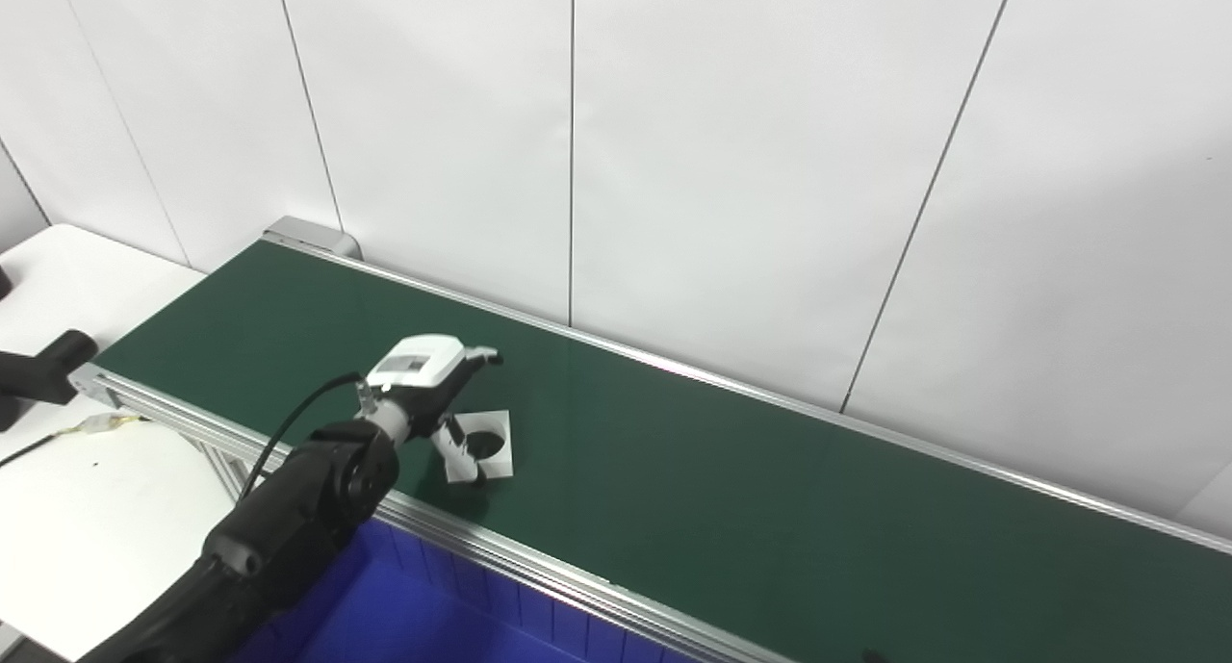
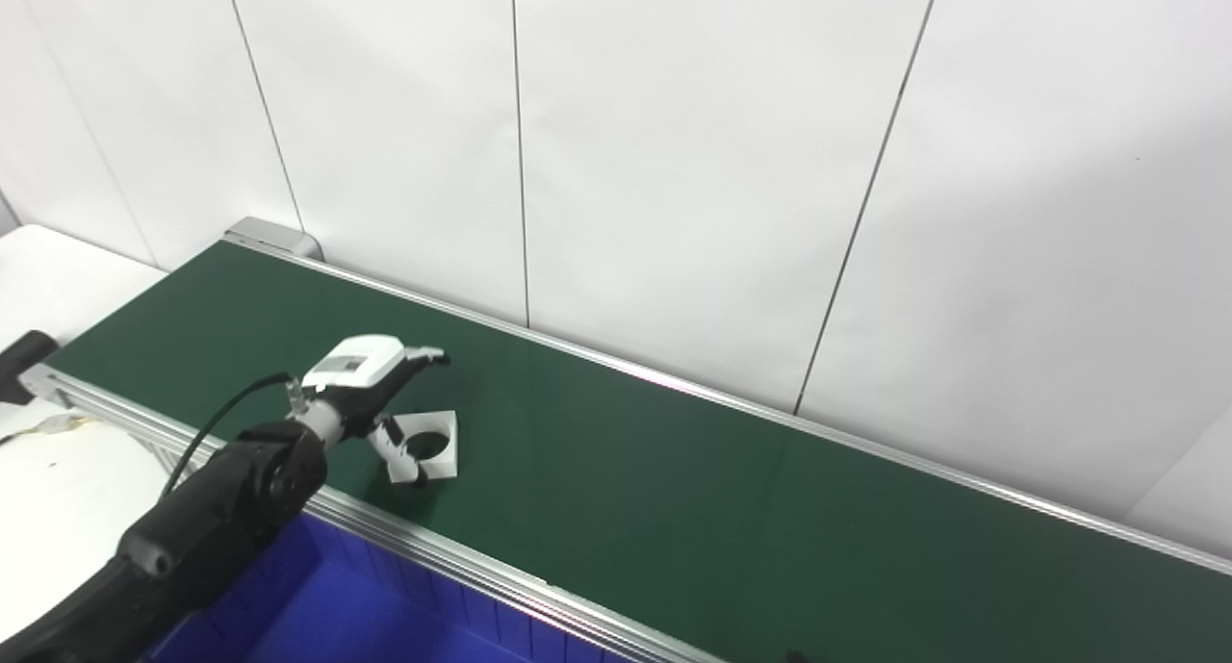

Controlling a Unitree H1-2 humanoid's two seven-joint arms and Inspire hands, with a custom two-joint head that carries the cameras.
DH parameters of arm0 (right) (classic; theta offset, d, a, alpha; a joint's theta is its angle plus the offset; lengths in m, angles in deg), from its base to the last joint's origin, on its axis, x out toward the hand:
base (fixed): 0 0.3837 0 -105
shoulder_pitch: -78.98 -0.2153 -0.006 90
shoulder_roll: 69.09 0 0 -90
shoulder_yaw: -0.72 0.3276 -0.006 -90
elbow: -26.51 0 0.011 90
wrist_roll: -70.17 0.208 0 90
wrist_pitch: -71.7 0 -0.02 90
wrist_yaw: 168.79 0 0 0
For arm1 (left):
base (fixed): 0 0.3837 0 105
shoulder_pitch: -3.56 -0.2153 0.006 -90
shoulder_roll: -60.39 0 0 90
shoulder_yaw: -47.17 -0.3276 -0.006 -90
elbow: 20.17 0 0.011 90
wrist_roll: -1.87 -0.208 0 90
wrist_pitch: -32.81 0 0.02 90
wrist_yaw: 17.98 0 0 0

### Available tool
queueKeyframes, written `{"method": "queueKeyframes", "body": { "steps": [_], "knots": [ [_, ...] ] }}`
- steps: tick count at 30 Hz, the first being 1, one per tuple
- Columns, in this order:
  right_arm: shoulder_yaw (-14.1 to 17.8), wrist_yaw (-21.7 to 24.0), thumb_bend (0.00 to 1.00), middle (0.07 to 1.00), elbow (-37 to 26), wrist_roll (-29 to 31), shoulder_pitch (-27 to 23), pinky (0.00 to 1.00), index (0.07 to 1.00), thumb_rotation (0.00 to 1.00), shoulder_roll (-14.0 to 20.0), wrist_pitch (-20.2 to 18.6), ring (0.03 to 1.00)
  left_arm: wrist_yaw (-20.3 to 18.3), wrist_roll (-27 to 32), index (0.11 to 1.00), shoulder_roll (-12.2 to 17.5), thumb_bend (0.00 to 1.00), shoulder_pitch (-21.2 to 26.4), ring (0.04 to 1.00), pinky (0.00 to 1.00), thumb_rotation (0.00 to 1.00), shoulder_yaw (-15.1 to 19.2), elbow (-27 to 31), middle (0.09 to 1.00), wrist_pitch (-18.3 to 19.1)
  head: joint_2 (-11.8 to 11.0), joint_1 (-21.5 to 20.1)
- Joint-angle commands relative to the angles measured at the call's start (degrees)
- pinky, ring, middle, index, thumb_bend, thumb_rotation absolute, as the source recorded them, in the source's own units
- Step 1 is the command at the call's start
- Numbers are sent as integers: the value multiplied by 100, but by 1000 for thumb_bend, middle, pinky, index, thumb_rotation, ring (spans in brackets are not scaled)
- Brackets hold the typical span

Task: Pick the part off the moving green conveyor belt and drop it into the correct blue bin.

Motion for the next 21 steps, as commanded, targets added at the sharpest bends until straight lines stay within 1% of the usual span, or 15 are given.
{"method": "queueKeyframes", "body": {
  "steps": [1, 2, 5, 7, 11, 13, 16, 18, 20, 21],
  "knots": [
    [0, 11, 467, 858, -202, 84, -44, 760, 928, 645, -36, 281, 830, 27, -84, 865, 155, 874, -27, 870, 814, 164, -13, 239, 887, 72, 31, -6],
    [2, 11, 467, 858, -211, 85, -40, 759, 929, 644, -35, 276, 830, 0, -105, 864, 149, 874, -90, 875, 817, 165, -50, 307, 889, 103, 39, -4],
    [6, 5, 470, 860, -227, 71, -39, 760, 932, 648, -33, 276, 830, -99, -127, 848, 149, 862, -205, 884, 867, 154, -135, 432, 881, 174, 54, -5],
    [4, 9, 474, 860, -248, 69, -36, 760, 933, 659, -31, 259, 830, -136, -135, 839, 156, 862, -221, 880, 866, 149, -177, 443, 878, 211, 78, -20],
    [5, 16, 476, 865, -295, 79, -13, 773, 940, 657, -32, 200, 833, -190, -151, 817, 161, 865, -215, 864, 870, 141, -279, 338, 862, 243, 100, -29],
    [10, 8, 481, 863, -307, 84, -4, 768, 938, 657, -40, 204, 829, -212, -135, 810, 166, 861, -206, 875, 877, 148, -318, 281, 865, 242, 104, -32],
    [13, 6, 489, 862, -325, 97, 8, 769, 938, 662, -46, 206, 830, -228, -80, 795, 159, 847, -180, 878, 907, 131, -371, 160, 849, 210, 116, -39],
    [12, 10, 484, 860, -327, 113, 13, 771, 939, 658, -50, 216, 828, -220, -42, 773, 180, 831, -165, 861, 918, 130, -421, 75, 818, 127, 130, -42],
    [8, 12, 485, 861, -331, 119, 18, 770, 942, 661, -51, 222, 828, -311, -44, 748, 233, 783, -136, 852, 952, 160, -499, 31, 791, 117, 130, -47],
    [5, 12, 486, 861, -338, 118, 22, 771, 943, 665, -51, 216, 829, -310, -25, 721, 246, 751, -131, 811, 956, 173, -516, 14, 749, 87, 137, -57]
  ]
}}
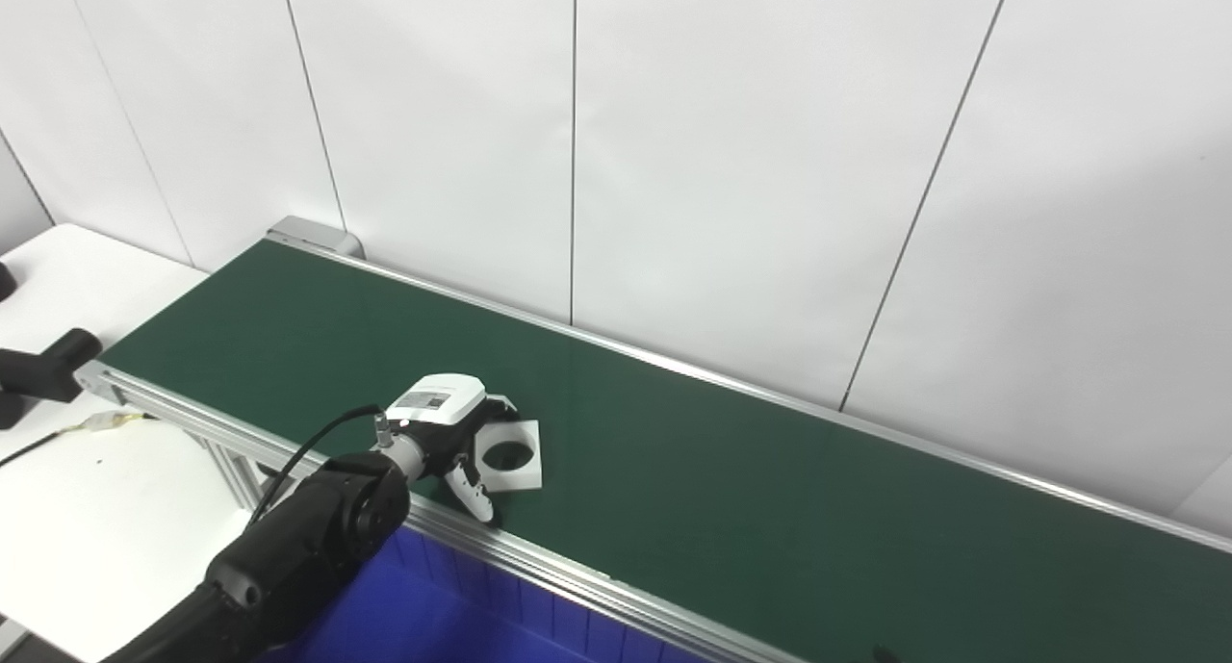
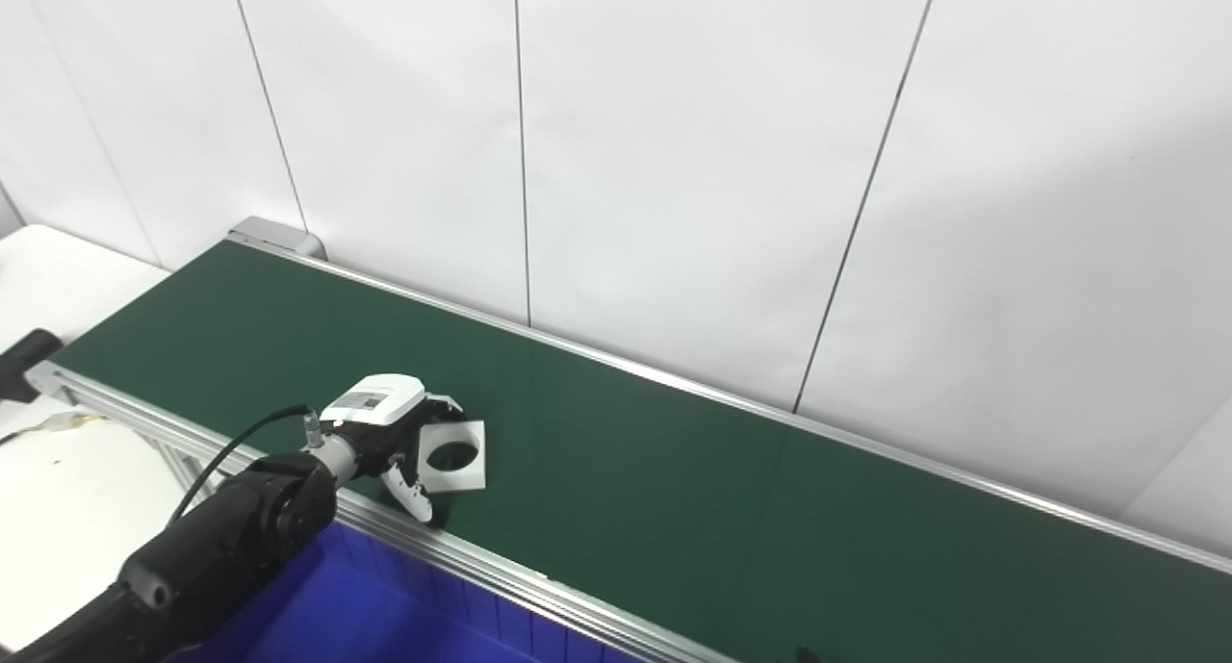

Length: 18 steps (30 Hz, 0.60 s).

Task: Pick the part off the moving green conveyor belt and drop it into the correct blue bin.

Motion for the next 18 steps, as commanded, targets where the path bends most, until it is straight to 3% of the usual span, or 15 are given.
{"method": "queueKeyframes", "body": {
  "steps": [1, 2, 3, 5, 11, 15, 18],
  "knots": [
    [1, 1, 494, 862, -218, 78, -13, 772, 945, 676, -52, 216, 829, -86, -36, 693, 215, 733, -47, 765, 928, 157, -49, -148, 714, -41, 22, -22],
    [-1, 0, 498, 863, -214, 74, -13, 772, 946, 685, -51, 230, 829, -20, 3, 668, 209, 718, -56, 733, 909, 140, -38, -165, 688, -107, 28, -30],
    [0, -3, 498, 863, -212, 69, -12, 771, 947, 690, -51, 240, 828, 78, 55, 565, 201, 599, -69, 684, 872, 97, -21, -184, 649, -208, 28, -30],
    [3, -5, 493, 861, -204, 77, -11, 768, 945, 681, -51, 252, 826, 207, 124, 500, 183, 530, -84, 641, 809, 67, 0, -222, 624, -321, 22, -28],
    [11, 4, 509, 863, -204, 107, -17, 768, 948, 679, -45, 243, 825, 441, 46, 485, 180, 512, -104, 617, 749, 59, -39, -200, 610, -442, 41, -27],
    [11, 4, 509, 865, -181, 101, -27, 767, 950, 683, -39, 270, 826, 588, 60, 450, 162, 513, -108, 559, 652, 4, -36, -191, 542, -574, 39, -40],
    [14, 6, 516, 866, -181, 105, -32, 770, 949, 686, -34, 252, 827, 619, 138, 451, 113, 515, -126, 555, 677, 0, 17, -90, 533, -585, 36, -55]
  ]
}}
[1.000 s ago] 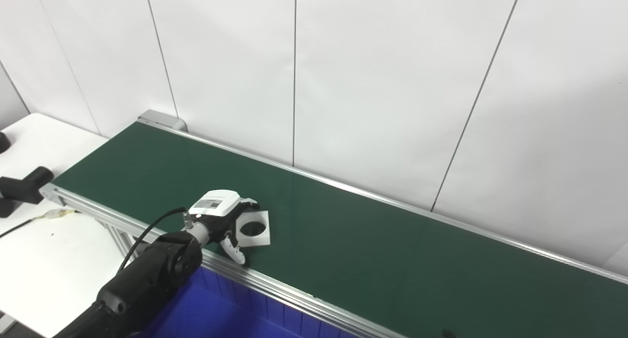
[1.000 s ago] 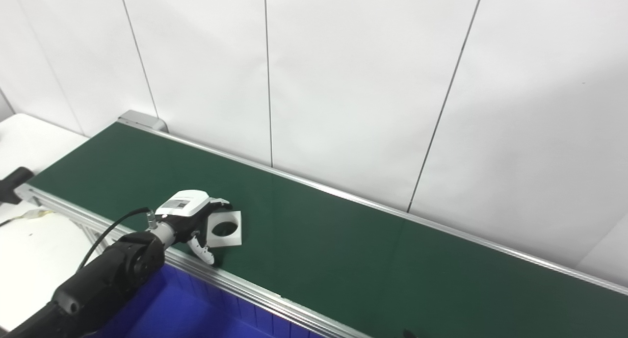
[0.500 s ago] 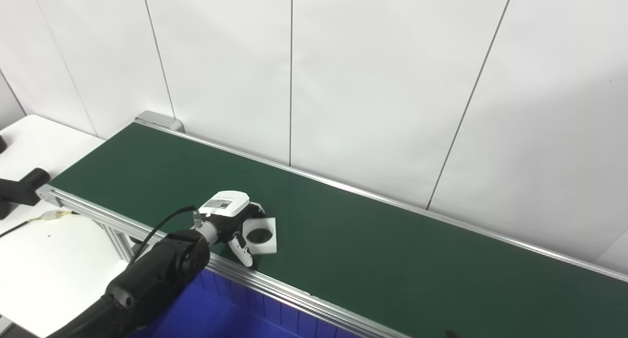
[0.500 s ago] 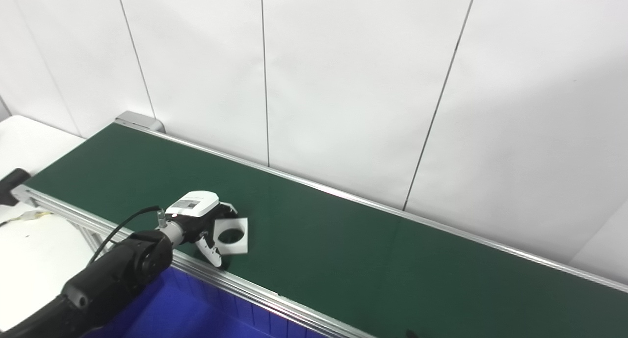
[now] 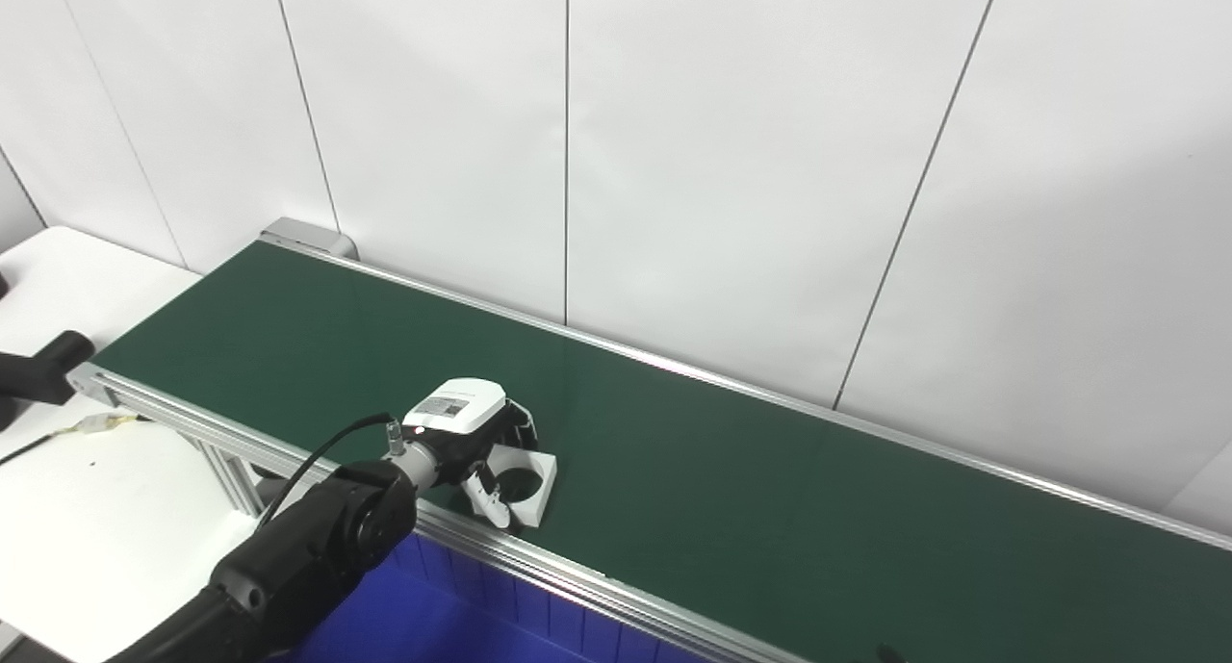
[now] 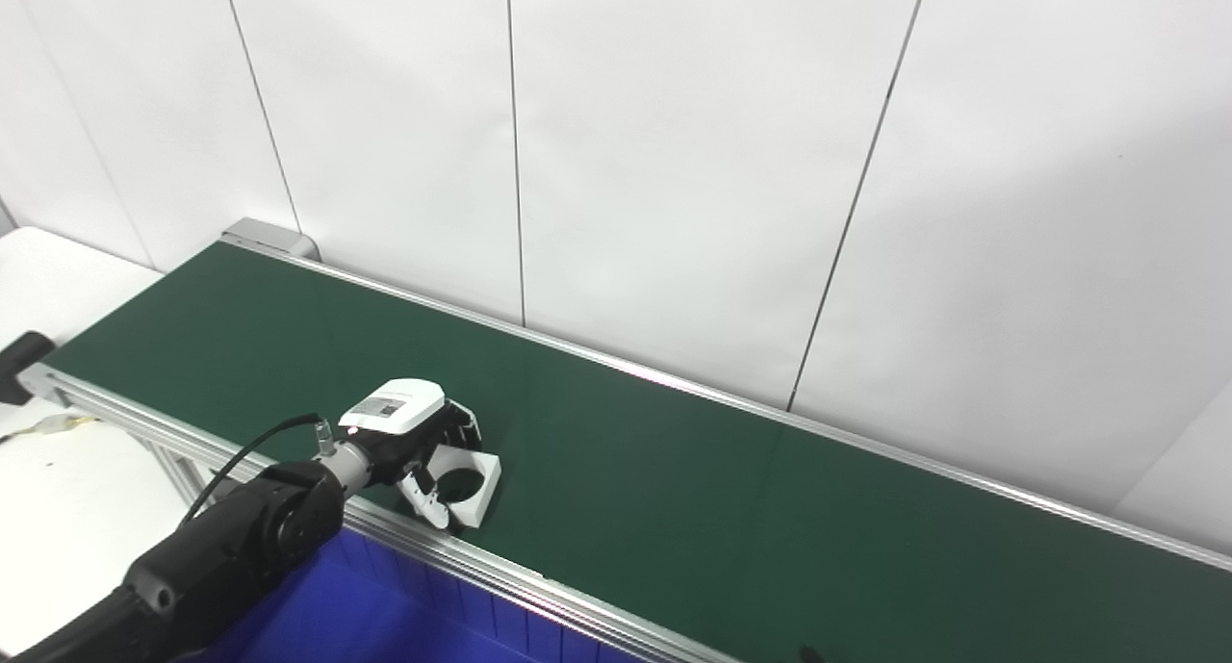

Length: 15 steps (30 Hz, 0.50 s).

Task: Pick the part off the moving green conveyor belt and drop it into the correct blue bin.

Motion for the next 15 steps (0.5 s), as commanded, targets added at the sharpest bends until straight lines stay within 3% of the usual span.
{"method": "queueKeyframes", "body": {
  "steps": [1, 7, 15],
  "knots": [
    [13, 10, 515, 865, -179, 87, -38, 771, 948, 683, -31, 246, 826, 62, -83, 456, 144, 516, -73, 550, 674, 0, 104, 83, 527, 92, 1, -2],
    [14, 1, 540, 858, -195, 68, -41, 757, 941, 694, -29, 241, 820, 23, 216, 508, 43, 522, -237, 465, 567, 0, 346, 768, 445, 7, 50, -81],
    [29, -22, 574, 854, -296, 29, 17, 748, 934, 701, -21, 173, 811, -531, 406, 514, -80, 520, -614, 491, 608, 0, 616, 2431, 449, 383, 213, -234]
  ]
}}
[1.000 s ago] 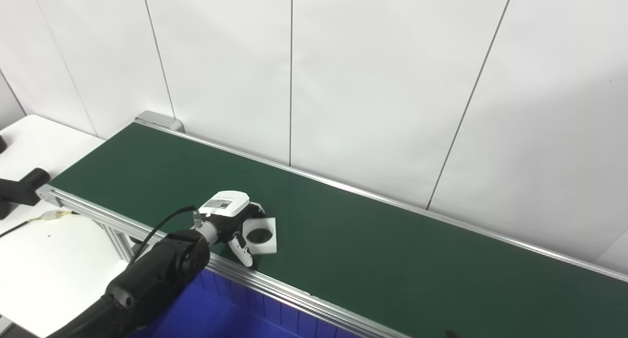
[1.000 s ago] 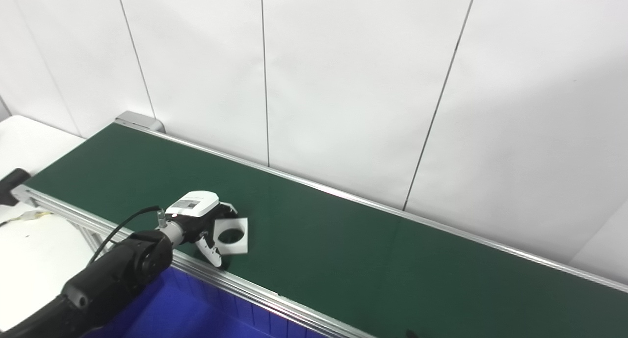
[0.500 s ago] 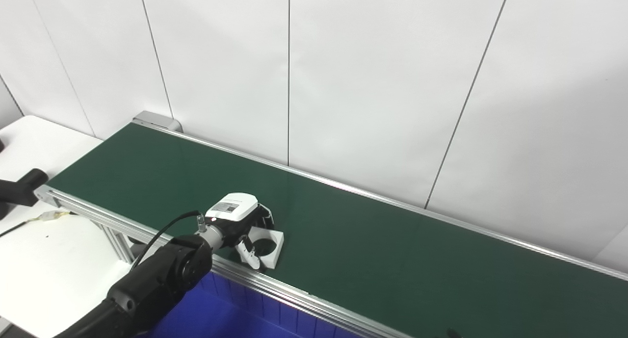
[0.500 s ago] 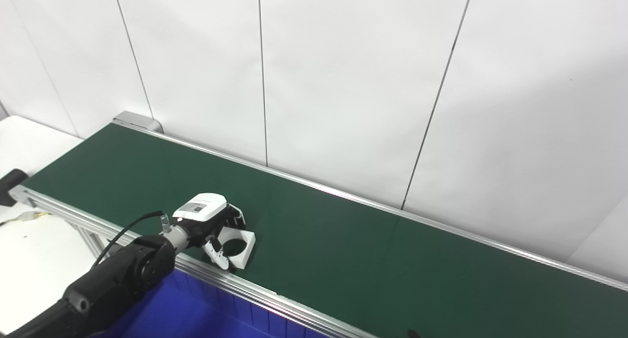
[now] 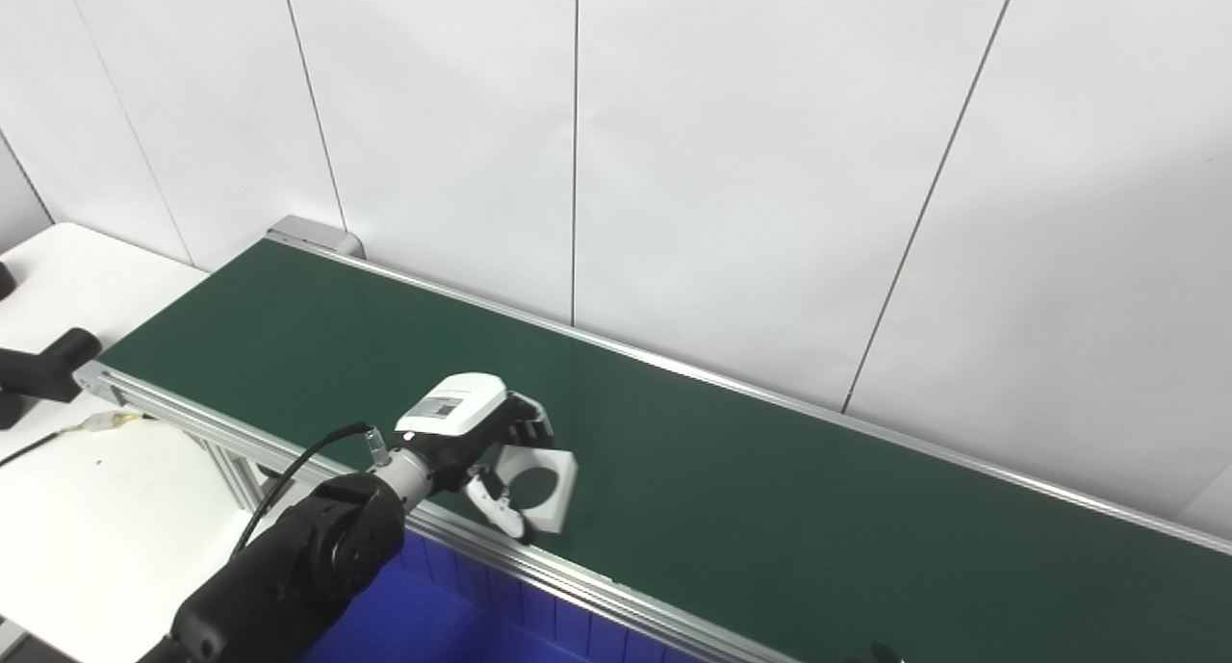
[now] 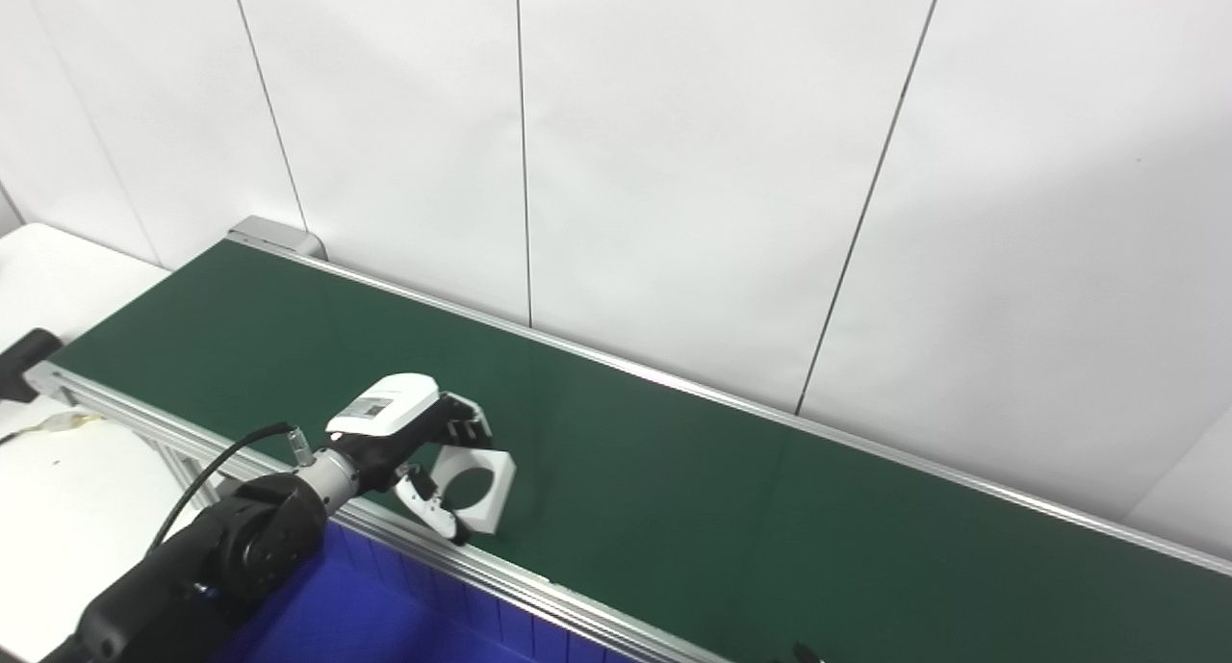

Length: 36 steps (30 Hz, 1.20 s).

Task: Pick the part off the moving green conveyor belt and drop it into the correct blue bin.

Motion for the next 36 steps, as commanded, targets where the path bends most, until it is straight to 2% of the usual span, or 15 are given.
{"method": "queueKeyframes", "body": {
  "steps": [1, 7, 11, 13, 15, 18, 19, 20, 21, 23, 25, 26, 27, 34, 36],
  "knots": [
    [21, -14, 577, 852, -240, 39, 14, 746, 932, 701, -22, 176, 809, -59, -15, 516, 62, 520, -15, 491, 610, 0, 159, 475, 445, 88, 3, -6],
    [24, 13, 568, 850, -368, 61, 66, 746, 928, 679, 8, 111, 809, -422, -53, 519, 39, 520, -362, 540, 661, 0, 242, 1498, 443, 178, 141, -34],
    [23, 21, 561, 847, -457, 58, 96, 740, 926, 676, 26, 92, 808, -824, -77, 514, 29, 520, -550, 535, 669, 0, 252, 2066, 453, 359, 256, -46],
    [22, 39, 553, 847, -514, 92, 116, 743, 926, 666, 42, 74, 810, -1133, -47, 512, 44, 520, -703, 544, 677, 0, 233, 2372, 458, 527, 387, -85],
    [26, 50, 546, 848, -582, 99, 137, 743, 926, 657, 62, 46, 810, -1403, -7, 508, 59, 521, -810, 524, 607, 0, 222, 2585, 462, 653, 471, -94],
    [41, 64, 556, 848, -674, 107, 163, 746, 924, 655, 100, -20, 807, -1732, 75, 512, 40, 520, -988, 482, 572, 0, 222, 2742, 442, 825, 592, -109],
    [45, 70, 557, 847, -721, 116, 170, 746, 923, 653, 117, -48, 807, -1859, 72, 513, 46, 520, -1029, 476, 565, 0, 210, 2798, 438, 900, 734, -117],
    [49, 72, 556, 847, -757, 125, 174, 745, 922, 650, 129, -71, 806, -1952, 67, 515, 52, 519, -1072, 462, 555, 0, 192, 2827, 433, 934, 734, -117],
    [53, 76, 558, 845, -820, 138, 177, 745, 920, 643, 142, -121, 803, -2061, 48, 517, 66, 518, -1106, 439, 526, 0, 171, 2859, 426, 972, 903, -116],
    [61, 79, 565, 841, -938, 159, 181, 741, 916, 635, 159, -218, 799, -2204, 38, 520, 51, 518, -1180, 428, 514, 0, 168, 2900, 424, 1044, 1056, -150],
    [69, 82, 572, 839, -1068, 182, 185, 736, 912, 625, 178, -334, 794, -2283, 50, 522, 22, 518, -1270, 433, 528, 0, 185, 2903, 430, 1096, 1251, -195],
    [75, 81, 576, 837, -1114, 190, 181, 734, 911, 622, 187, -386, 792, -2283, 47, 521, -1, 518, -1327, 433, 531, 0, 193, 2881, 431, 1100, 1251, -195],
    [84, 85, 583, 834, -1169, 199, 176, 731, 907, 620, 202, -449, 788, -2264, 33, 521, -19, 518, -1386, 433, 534, 0, 192, 2849, 432, 1071, 1382, -197],
    [131, 122, 620, 822, -1295, 299, 98, 719, 893, 621, 282, -636, 775, -2008, -224, 521, -186, 518, -1743, 419, 527, 0, 102, 2503, 417, 845, 1659, -89],
    [139, 134, 629, 820, -1340, 344, 87, 716, 891, 626, 294, -706, 771, -1877, -301, 526, -250, 517, -1780, 426, 552, 0, 61, 2308, 423, 763, 1716, -85]
  ]
}}
